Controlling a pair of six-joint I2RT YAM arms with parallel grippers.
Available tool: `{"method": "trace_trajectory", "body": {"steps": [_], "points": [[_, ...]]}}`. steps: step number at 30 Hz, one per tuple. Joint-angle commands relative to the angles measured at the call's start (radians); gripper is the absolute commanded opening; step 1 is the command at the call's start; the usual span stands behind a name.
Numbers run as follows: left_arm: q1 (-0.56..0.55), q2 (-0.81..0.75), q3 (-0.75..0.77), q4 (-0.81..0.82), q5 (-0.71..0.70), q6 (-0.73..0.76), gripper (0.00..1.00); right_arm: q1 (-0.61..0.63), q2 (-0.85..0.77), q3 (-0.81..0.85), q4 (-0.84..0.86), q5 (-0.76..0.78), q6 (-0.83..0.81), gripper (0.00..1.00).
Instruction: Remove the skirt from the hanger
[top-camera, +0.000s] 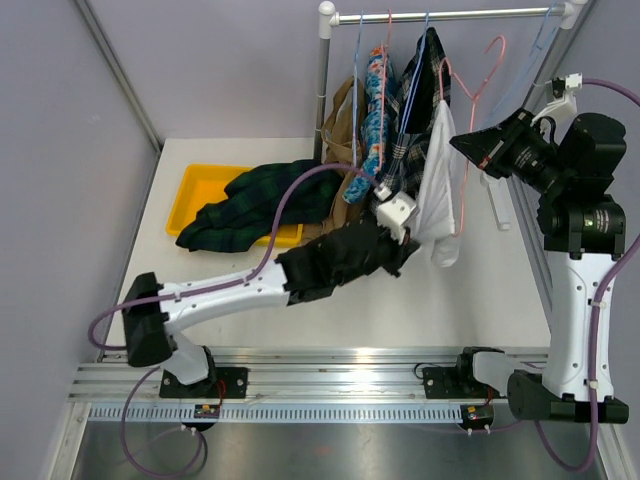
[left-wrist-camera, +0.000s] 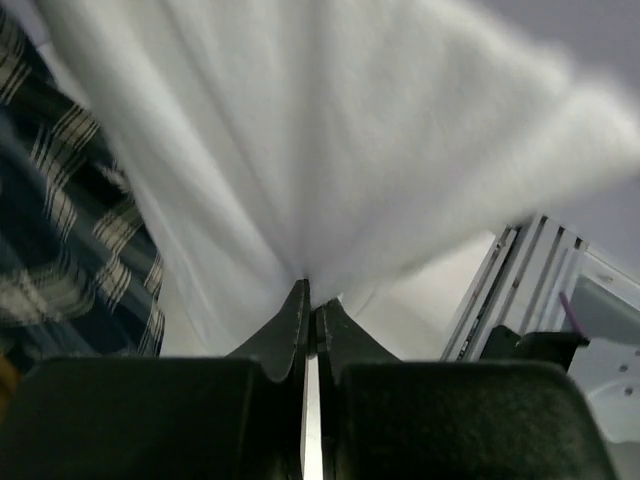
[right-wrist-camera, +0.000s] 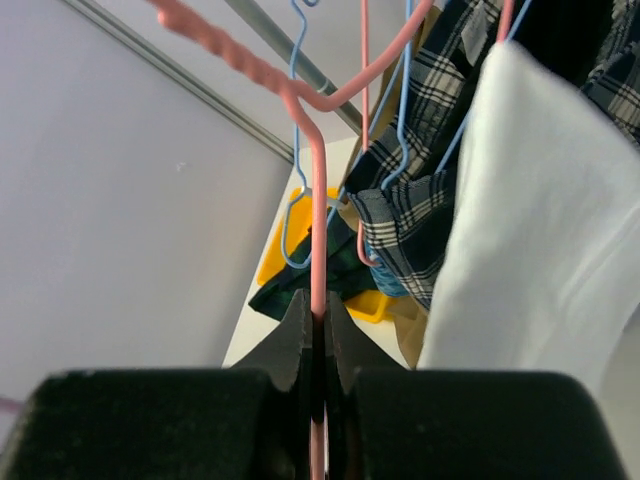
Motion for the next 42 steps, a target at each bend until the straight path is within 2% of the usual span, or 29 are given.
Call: {"method": "trace_trajectory", "body": {"steps": [1,3,5,7,8,11,16,20,22,23,25,28,29,31,32,34,35,36,37,39,40,42], "points": [[-0.108,-0.165,-0.238,-0.025,-0.180,-0.055,0.00,0.008,0.043,0.127,0.008,0.056,-0.062,0.00],[-0.203,-0.243,-0.406,-0.031,-0.266,-0.136,0.00,0.008,0.089,0.216,-0.034,0.106,-0.084,0.00],[-0.321,-0.295,-0.505,-0.054,-0.358,-0.207,0.00,0.008,0.142,0.308,-0.070,0.137,-0.110,0.00],[-0.406,-0.315,-0.596,-0.120,-0.448,-0.343,0.00,0.008,0.196,0.369,-0.098,0.155,-0.128,0.00],[-0.487,-0.323,-0.611,-0.146,-0.473,-0.432,0.00,0.008,0.210,0.417,-0.116,0.165,-0.133,0.00],[-0.608,-0.329,-0.613,-0.273,-0.562,-0.576,0.00,0.008,0.245,0.445,-0.125,0.183,-0.151,0.00],[-0.635,-0.306,-0.555,-0.449,-0.641,-0.658,0.00,0.006,0.280,0.414,-0.092,0.212,-0.157,0.00],[-0.621,-0.331,-0.401,-0.571,-0.720,-0.556,0.00,0.000,0.351,0.446,-0.078,0.231,-0.160,0.00],[-0.613,-0.361,-0.319,-0.692,-0.778,-0.520,0.00,-0.003,0.403,0.481,-0.072,0.235,-0.162,0.00],[-0.597,-0.374,-0.244,-0.730,-0.792,-0.476,0.00,-0.009,0.424,0.494,-0.064,0.240,-0.163,0.00],[-0.564,-0.398,-0.187,-0.841,-0.822,-0.436,0.00,-0.017,0.487,0.541,-0.059,0.255,-0.162,0.00],[-0.457,-0.449,-0.104,-0.948,-0.858,-0.338,0.00,-0.035,0.579,0.616,-0.049,0.272,-0.154,0.00],[-0.381,-0.463,-0.087,-0.970,-0.862,-0.277,0.00,-0.040,0.604,0.638,-0.044,0.271,-0.145,0.00],[-0.301,-0.478,-0.017,-0.997,-0.875,-0.200,0.00,-0.053,0.681,0.713,-0.041,0.272,-0.139,0.00],[-0.221,-0.501,0.005,-0.958,-0.875,-0.096,0.00,-0.058,0.707,0.739,-0.042,0.272,-0.134,0.00],[-0.127,-0.522,0.078,-0.887,-0.837,0.018,0.00,-0.067,0.777,0.806,-0.050,0.280,-0.130,0.00],[-0.018,-0.535,0.103,-0.802,-0.807,0.125,0.00,-0.070,0.797,0.822,-0.049,0.278,-0.121,0.00],[0.043,-0.535,0.128,-0.766,-0.770,0.171,0.00,-0.073,0.825,0.831,-0.046,0.277,-0.117,0.00],[0.163,-0.527,0.184,-0.732,-0.691,0.237,0.00,-0.075,0.830,0.827,-0.041,0.277,-0.116,0.00],[0.274,-0.463,0.249,-0.688,-0.607,0.290,0.00,-0.075,0.817,0.792,-0.026,0.268,-0.110,0.00],[0.355,-0.432,0.329,-0.678,-0.549,0.326,0.00,-0.073,0.805,0.723,0.000,0.254,-0.107,0.00],[0.420,-0.322,0.423,-0.675,-0.489,0.350,0.00,-0.073,0.747,0.587,0.040,0.246,-0.108,0.00]]}}
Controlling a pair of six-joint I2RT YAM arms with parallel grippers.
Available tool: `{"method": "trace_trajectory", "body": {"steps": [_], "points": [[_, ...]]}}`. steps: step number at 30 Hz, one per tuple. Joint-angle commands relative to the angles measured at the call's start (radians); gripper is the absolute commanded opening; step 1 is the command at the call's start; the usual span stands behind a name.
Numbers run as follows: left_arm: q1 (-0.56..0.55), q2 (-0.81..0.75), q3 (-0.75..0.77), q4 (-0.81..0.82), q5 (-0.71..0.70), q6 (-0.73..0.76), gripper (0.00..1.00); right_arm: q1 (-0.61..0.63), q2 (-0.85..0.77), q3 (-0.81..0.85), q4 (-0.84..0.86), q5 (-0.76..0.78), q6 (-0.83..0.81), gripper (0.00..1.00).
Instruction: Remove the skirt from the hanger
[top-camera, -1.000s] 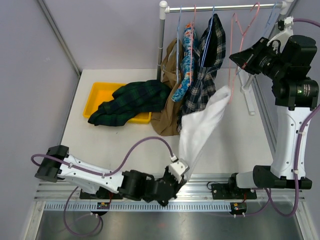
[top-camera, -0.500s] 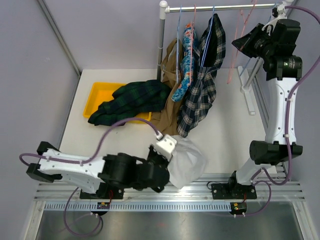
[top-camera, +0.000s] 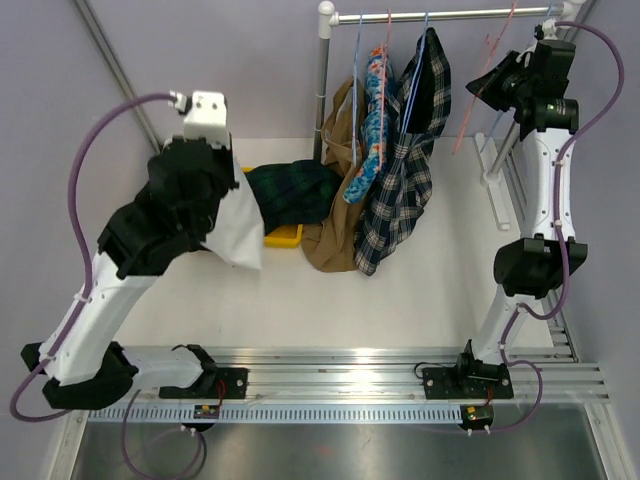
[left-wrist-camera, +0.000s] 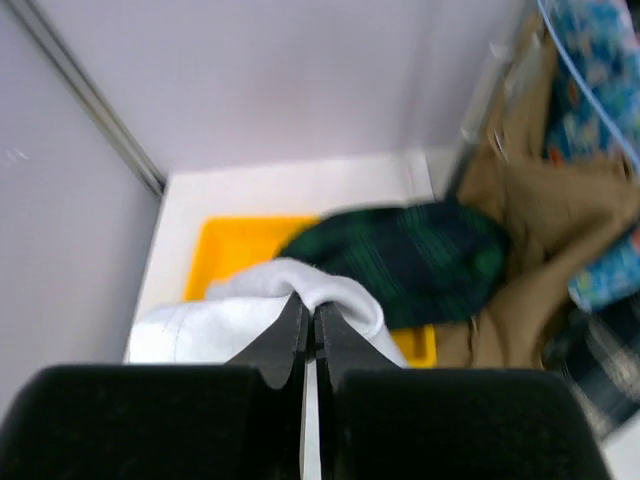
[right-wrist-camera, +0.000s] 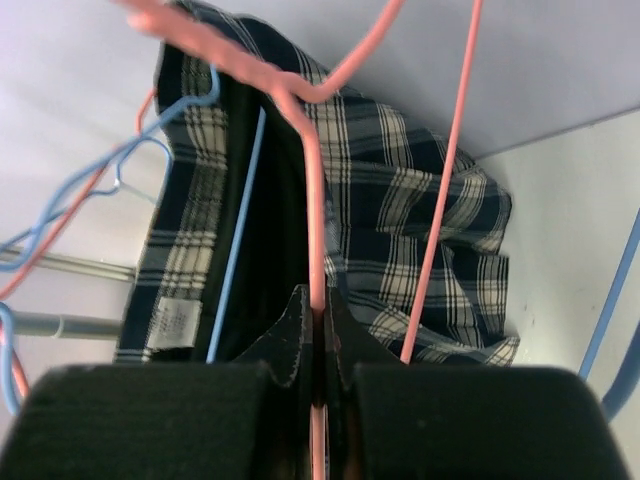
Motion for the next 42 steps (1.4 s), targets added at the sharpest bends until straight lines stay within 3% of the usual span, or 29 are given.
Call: {"method": "trace_trajectory", "body": {"steps": [1,6,9,10,12,15,16,18,20,21,22,26,28,33,39,42], "points": [[0.136,0.141,0.216,0.120,0.179,0.188,0.00,0.000,-0.108,-0.159,0.123,-0.013,0.009,0.00],[0.336,0.362,0.478,0.128,0.308,0.177,0.00,0.001,-0.246,-0.383,0.143,0.040,-0.010,0.00],[0.465,0.499,0.555,0.122,0.399,0.122,0.00,0.001,-0.338,-0.510,0.143,0.062,-0.003,0.55],[0.518,0.522,0.547,0.123,0.440,0.081,0.00,0.000,-0.365,-0.547,0.160,0.077,0.000,0.84],[0.560,0.568,0.457,0.142,0.479,0.031,0.00,0.001,-0.443,-0.651,0.182,0.088,0.001,0.95],[0.591,0.565,0.319,0.161,0.496,-0.060,0.00,0.000,-0.515,-0.710,0.176,0.134,-0.043,0.97],[0.591,0.547,0.189,0.204,0.497,-0.092,0.00,0.000,-0.529,-0.713,0.153,0.149,-0.060,0.97],[0.591,0.483,0.060,0.263,0.511,-0.125,0.06,0.001,-0.559,-0.702,0.139,0.181,-0.071,0.98],[0.591,0.447,-0.094,0.321,0.509,-0.172,0.60,0.001,-0.576,-0.679,0.117,0.194,-0.072,0.98],[0.591,0.423,-0.129,0.326,0.519,-0.183,0.76,0.000,-0.590,-0.647,0.108,0.204,-0.074,0.98],[0.591,0.416,-0.158,0.312,0.519,-0.192,0.99,0.001,-0.601,-0.632,0.094,0.206,-0.066,0.98],[0.588,0.332,-0.201,0.218,0.470,-0.209,0.99,0.001,-0.673,-0.575,0.111,0.194,-0.062,0.99],[0.588,0.207,-0.256,0.212,0.463,-0.211,0.99,0.001,-0.676,-0.534,0.143,0.108,-0.054,0.99],[0.574,-0.028,-0.485,0.165,0.575,-0.221,0.99,0.041,-0.534,-0.333,0.124,-0.041,-0.031,0.99],[0.502,-0.263,-0.743,0.096,0.543,-0.258,0.99,0.237,-0.275,-0.044,-0.024,0.123,-0.131,0.99],[0.487,-0.344,-0.841,0.085,0.503,-0.266,0.99,0.259,-0.169,0.064,-0.084,0.163,-0.129,0.98]]}}
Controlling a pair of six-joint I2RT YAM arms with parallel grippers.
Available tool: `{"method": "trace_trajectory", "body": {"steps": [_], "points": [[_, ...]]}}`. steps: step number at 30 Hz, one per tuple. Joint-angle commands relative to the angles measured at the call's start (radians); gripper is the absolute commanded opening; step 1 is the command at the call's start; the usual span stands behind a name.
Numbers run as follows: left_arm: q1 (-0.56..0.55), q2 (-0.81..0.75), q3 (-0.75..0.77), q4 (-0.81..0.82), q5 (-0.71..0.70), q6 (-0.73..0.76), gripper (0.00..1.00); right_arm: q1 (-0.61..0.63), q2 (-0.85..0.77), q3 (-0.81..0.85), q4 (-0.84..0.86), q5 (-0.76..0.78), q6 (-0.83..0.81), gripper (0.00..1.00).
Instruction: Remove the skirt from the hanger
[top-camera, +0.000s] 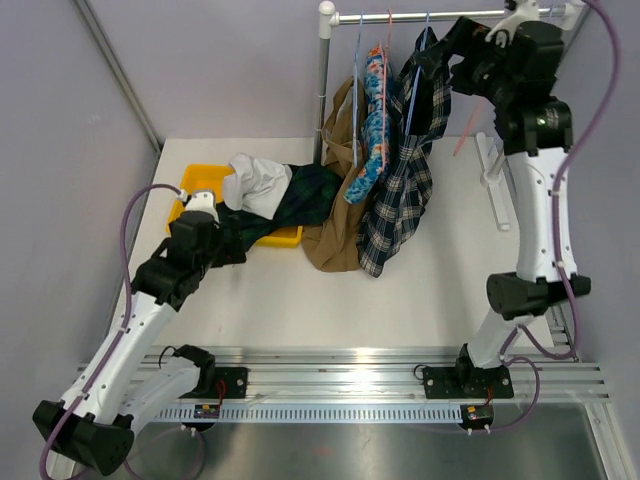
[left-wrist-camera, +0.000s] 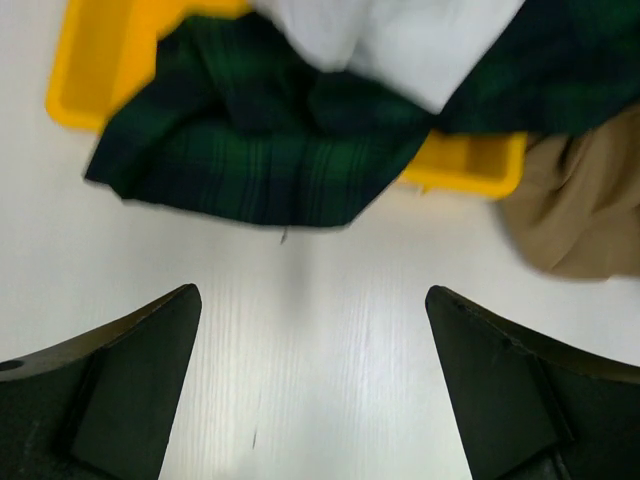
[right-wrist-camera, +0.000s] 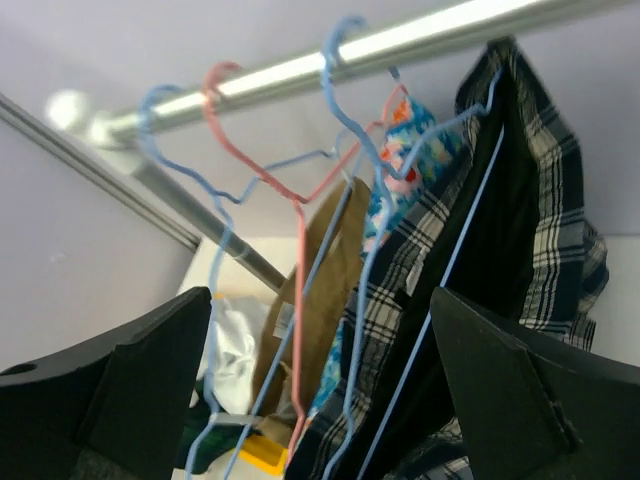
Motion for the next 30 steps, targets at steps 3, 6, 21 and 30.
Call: {"method": "trace_trajectory", "body": {"steps": [3,6,21,30], "points": [[-0.024,-0.074,-0.058,-0.045,-0.021,-0.046,0.99,0.043,0.148,0.119,-0.121,0.110,-0.030,0.98],[-0.027,-0.102,-0.083,-0.011,-0.022,-0.039,0.99,0.055,0.168,0.107,-0.104,0.128,-0.019,0.97],[-0.038,-0.070,-0.078,0.000,-0.016,-0.012,0.99,0.110,0.222,0.069,-0.072,0.139,-0.021,0.00],[-0.145,-0.021,0.095,-0.013,-0.071,0.002,0.99,0.110,0.159,0.148,-0.093,0.222,-0.111,0.00]]}}
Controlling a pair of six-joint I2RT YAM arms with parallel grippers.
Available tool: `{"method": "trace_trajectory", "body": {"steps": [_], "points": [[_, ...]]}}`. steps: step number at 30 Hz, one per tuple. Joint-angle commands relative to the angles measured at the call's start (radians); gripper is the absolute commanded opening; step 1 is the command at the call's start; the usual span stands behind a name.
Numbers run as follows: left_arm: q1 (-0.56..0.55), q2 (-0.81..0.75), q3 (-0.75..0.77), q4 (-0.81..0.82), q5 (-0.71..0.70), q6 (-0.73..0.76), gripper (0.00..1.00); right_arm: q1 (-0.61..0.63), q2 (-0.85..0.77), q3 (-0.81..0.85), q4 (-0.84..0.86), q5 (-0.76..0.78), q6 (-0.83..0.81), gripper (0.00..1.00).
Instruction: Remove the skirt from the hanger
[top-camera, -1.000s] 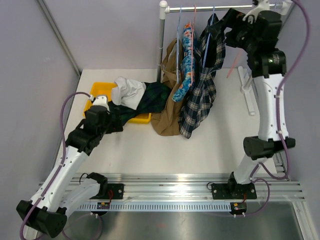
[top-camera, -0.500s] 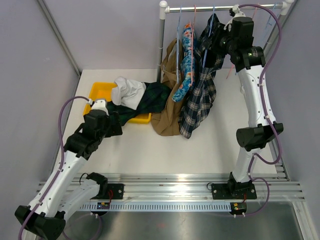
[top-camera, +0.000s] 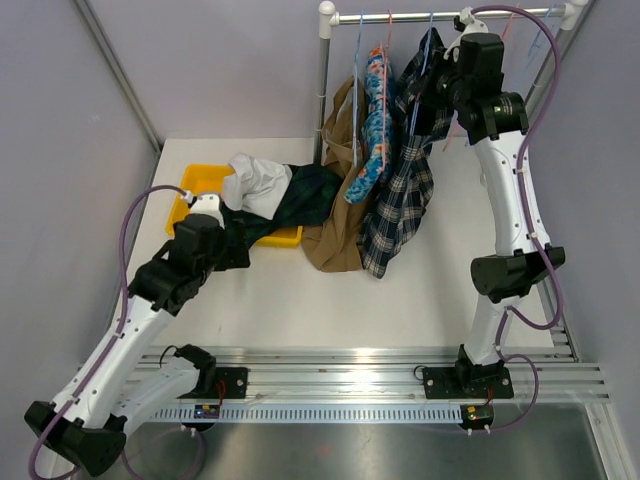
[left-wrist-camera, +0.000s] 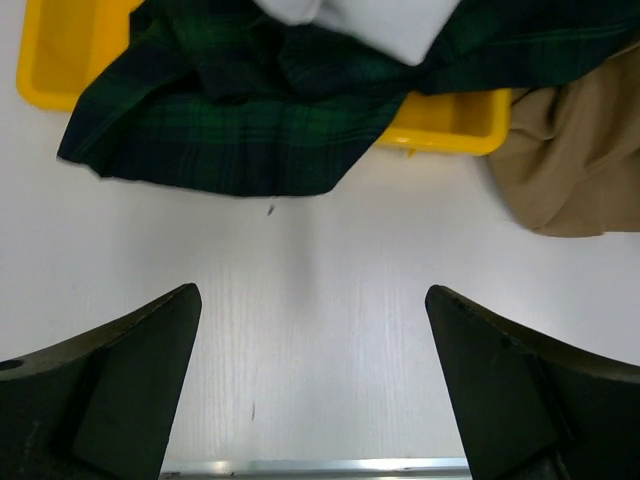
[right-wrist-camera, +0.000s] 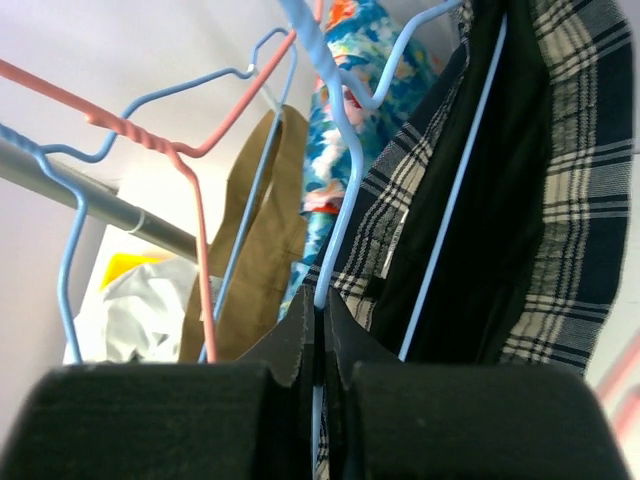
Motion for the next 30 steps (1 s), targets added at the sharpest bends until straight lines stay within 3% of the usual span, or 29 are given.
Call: {"method": "trace_trajectory", "body": {"steps": [1,4,5,9,13,20,28,30], "points": [[-0.111,0.034,0.218,0.066,-0.058,0.026,0.99,0.002,-0.083,0.082,0.030,0.097,-0.058,0.00],[-0.272,0.143,0.368,0.109,-0.085,0.090,0.99,-0.001,-0.133,0.066,0.028,0.115,-0.064,0.00],[-0.345,0.181,0.486,0.115,-0.064,0.134,0.99,-0.001,-0.149,0.054,0.027,0.112,-0.064,0.00],[-0.485,0.369,0.717,0.193,0.097,0.211,0.99,-0.001,-0.238,-0.074,0.053,0.092,-0.049,0.00],[-0.569,0.475,0.720,0.425,0.252,0.221,0.99,0.001,-0.340,-0.221,0.097,0.074,-0.020,0.00],[-0.692,0.706,0.713,0.696,0.389,0.138,0.99,-0.001,-0.399,-0.255,0.076,0.009,-0.018,0.00],[-0.737,0.866,0.792,0.753,0.382,0.107,0.99,-0.001,-0.417,-0.256,0.057,-0.001,-0.028,0.00],[-0.738,0.884,0.794,0.766,0.356,0.104,0.90,0.001,-0.428,-0.249,0.050,0.002,-0.028,0.00]]}}
